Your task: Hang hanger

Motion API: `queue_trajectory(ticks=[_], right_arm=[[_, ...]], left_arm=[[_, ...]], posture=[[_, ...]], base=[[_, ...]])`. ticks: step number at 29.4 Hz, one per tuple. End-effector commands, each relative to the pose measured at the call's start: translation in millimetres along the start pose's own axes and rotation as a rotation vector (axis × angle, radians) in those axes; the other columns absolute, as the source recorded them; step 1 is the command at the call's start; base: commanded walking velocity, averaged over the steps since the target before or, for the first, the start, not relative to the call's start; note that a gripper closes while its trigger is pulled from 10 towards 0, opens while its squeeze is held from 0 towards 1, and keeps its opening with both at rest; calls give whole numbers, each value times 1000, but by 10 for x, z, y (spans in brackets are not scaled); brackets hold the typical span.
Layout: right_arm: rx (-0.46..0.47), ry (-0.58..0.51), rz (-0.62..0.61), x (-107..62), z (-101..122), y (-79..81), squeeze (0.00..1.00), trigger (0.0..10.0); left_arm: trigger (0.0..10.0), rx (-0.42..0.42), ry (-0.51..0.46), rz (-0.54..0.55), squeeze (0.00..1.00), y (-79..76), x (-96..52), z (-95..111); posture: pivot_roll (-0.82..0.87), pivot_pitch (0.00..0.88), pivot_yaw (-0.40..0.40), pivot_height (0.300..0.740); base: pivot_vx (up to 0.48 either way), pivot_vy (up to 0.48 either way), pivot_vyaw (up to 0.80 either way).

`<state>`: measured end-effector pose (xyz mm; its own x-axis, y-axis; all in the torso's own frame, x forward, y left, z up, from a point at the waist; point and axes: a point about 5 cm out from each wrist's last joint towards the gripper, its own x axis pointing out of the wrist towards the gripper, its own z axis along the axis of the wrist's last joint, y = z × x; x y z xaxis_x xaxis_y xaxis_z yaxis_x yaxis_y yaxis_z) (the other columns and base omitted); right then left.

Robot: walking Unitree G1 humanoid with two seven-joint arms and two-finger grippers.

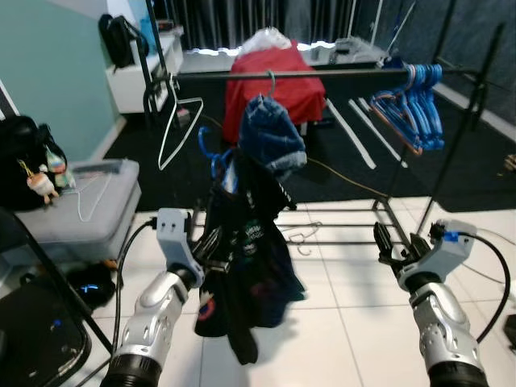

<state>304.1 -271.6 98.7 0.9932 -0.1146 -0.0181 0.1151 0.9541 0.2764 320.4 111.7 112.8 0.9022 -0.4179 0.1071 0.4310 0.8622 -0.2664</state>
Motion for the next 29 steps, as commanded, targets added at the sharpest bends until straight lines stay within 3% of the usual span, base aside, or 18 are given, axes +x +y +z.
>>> queue_trajectory(ticks=[1, 7, 9, 16, 25, 29], right_arm=[[8, -29, 7, 33, 51, 31, 0, 10000], [7, -37, 4, 32, 54, 28, 0, 10000], [9, -42, 5, 27, 53, 29, 0, 10000], [12, -47, 7, 23, 46, 30, 0, 10000], [12, -53, 5, 16, 38, 29, 0, 10000], [11, -53, 4, 11, 36, 24, 0, 10000]], left_arm=[[10000, 28, -53, -17, 0, -13, 32, 112], [10000, 72, -64, -29, 0, -81, 132, 170], [10000, 125, -64, 12, 0, -47, 169, 223], [10000, 183, -62, 58, 0, 5, 207, 282], [10000, 242, -27, -23, 0, -227, 339, 206], [10000, 246, -22, -20, 0, -239, 371, 206]], posture=[[-129, 0, 56, 736], [-139, 0, 66, 736], [-143, 0, 69, 736], [-141, 0, 73, 736], [-159, 0, 81, 736], [-161, 0, 82, 736]], base=[[469, 0, 0], [472, 0, 0], [465, 0, 0], [459, 0, 0], [457, 0, 0], [460, 0, 0]])
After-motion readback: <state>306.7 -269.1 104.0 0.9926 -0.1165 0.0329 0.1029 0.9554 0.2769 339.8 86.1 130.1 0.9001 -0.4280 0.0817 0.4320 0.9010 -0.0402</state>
